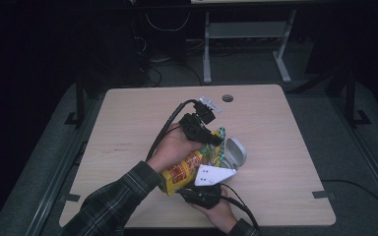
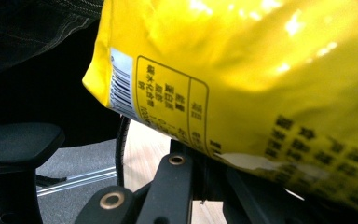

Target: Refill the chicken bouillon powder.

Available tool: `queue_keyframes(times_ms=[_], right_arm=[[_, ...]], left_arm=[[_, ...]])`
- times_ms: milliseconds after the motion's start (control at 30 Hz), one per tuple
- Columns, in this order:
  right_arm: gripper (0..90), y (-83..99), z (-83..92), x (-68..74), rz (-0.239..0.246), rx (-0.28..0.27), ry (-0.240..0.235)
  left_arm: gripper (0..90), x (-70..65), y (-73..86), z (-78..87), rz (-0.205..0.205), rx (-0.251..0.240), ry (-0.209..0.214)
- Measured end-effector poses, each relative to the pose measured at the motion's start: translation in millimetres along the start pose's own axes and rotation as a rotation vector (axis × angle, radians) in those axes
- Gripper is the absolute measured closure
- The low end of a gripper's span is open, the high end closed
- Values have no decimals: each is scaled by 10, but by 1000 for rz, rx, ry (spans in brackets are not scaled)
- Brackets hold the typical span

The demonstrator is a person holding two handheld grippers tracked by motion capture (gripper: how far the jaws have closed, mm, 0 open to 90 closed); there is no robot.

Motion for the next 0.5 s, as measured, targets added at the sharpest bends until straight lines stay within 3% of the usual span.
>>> queue_keyframes(times_ms=[500], right_arm=[[900, -15, 6, 6, -10, -12, 1]], left_arm=[[899, -10, -5, -1, 2, 3, -2]])
Point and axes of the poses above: each handheld gripper's, and its own axes: z roughly backward along the jaws, y roughly out of its underside, x roughly to its left, the point moved 7 cm from there along -z, roughly forward along the jaws, and after that the axes turned 7 degrees about z, right-handed, at the moved point
